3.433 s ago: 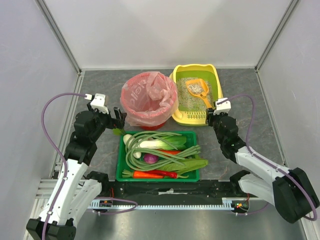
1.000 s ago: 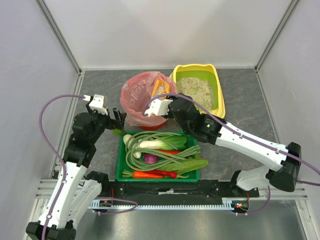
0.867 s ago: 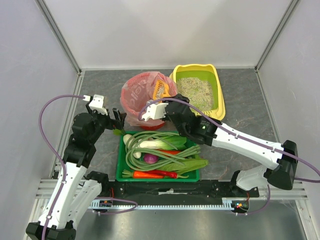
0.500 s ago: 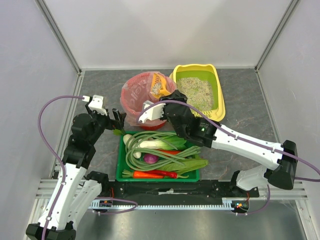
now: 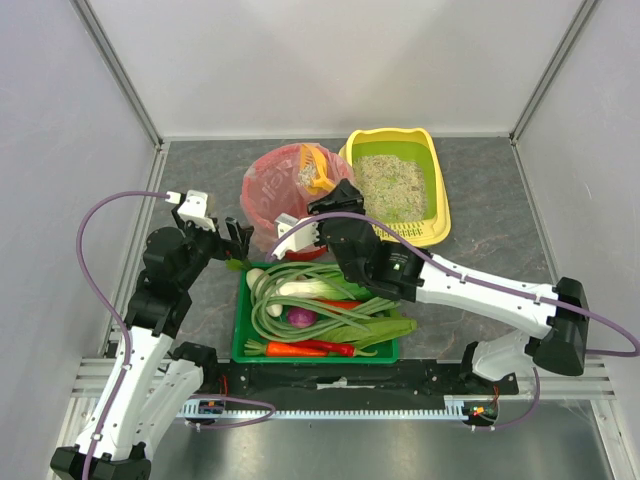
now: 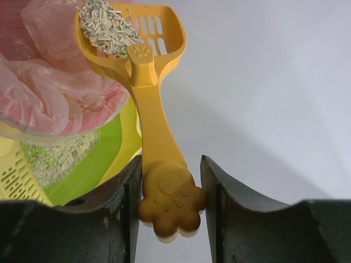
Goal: Clean the litter box
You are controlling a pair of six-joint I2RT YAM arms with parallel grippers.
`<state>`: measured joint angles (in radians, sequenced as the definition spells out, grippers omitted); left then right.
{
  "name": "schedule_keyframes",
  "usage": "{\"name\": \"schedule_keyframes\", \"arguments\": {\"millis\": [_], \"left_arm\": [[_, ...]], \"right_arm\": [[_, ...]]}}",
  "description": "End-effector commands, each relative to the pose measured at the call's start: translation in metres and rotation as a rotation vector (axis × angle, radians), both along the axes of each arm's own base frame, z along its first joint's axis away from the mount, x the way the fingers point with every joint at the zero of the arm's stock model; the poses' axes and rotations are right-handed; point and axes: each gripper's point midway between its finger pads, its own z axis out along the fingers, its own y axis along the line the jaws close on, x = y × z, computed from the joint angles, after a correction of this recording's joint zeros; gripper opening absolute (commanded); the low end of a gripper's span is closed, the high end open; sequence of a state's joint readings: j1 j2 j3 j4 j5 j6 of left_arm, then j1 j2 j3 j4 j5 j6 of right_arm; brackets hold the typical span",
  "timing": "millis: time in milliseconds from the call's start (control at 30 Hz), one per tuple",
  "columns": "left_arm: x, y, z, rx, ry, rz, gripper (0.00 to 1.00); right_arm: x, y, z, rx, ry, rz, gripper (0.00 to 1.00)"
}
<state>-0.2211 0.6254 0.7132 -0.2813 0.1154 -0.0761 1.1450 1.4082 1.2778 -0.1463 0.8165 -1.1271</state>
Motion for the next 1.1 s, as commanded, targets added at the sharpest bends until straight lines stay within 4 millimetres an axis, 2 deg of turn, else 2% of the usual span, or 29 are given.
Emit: {"name": "schedule_keyframes", "arguments": {"millis": [0, 67, 200, 267, 433, 567, 667, 800, 933, 1067], "left_arm": [[0.001, -0.004, 0.012, 0.011, -0.060, -0.030, 0.96], [0.001, -0.004, 0.012, 0.012, -0.057, -0.030, 0.96], [0.000, -0.005, 0.012, 0.011, -0.059, -0.036, 0.96], [0.000, -0.005, 0.012, 0.011, -0.059, -0.033, 0.96], [0.001, -0.005, 0.012, 0.012, -0.057, -0.033, 0.96], [0.001, -0.004, 0.011, 0.015, -0.055, -0.029, 0.96], [0.001, -0.005, 0.011, 0.014, -0.056, -0.032, 0.96], [0.002, -0.004, 0.010, 0.015, -0.053, -0.029, 0.96], [0.001, -0.004, 0.012, 0.014, -0.058, -0.029, 0.96], [0.001, -0.004, 0.012, 0.014, -0.058, -0.029, 0.96]], "right_arm": [[-0.006, 0.014, 0.002, -0.094, -0.057, 0.029, 0.00], [-0.008, 0.018, -0.002, -0.106, -0.054, 0.044, 0.00], [0.001, 0.009, -0.006, -0.140, -0.065, -0.007, 0.00], [-0.007, 0.018, -0.005, -0.126, -0.063, 0.043, 0.00], [-0.003, 0.008, -0.006, -0.192, -0.097, 0.020, 0.00], [-0.012, 0.015, 0.000, -0.152, -0.115, 0.061, 0.00], [-0.005, 0.007, -0.001, -0.176, -0.123, 0.024, 0.00], [-0.011, 0.011, 0.006, -0.127, -0.134, 0.063, 0.00], [-0.005, 0.004, 0.006, -0.094, -0.125, 0.057, 0.00], [-0.014, 0.002, 0.035, 0.110, -0.122, 0.116, 0.00]]}}
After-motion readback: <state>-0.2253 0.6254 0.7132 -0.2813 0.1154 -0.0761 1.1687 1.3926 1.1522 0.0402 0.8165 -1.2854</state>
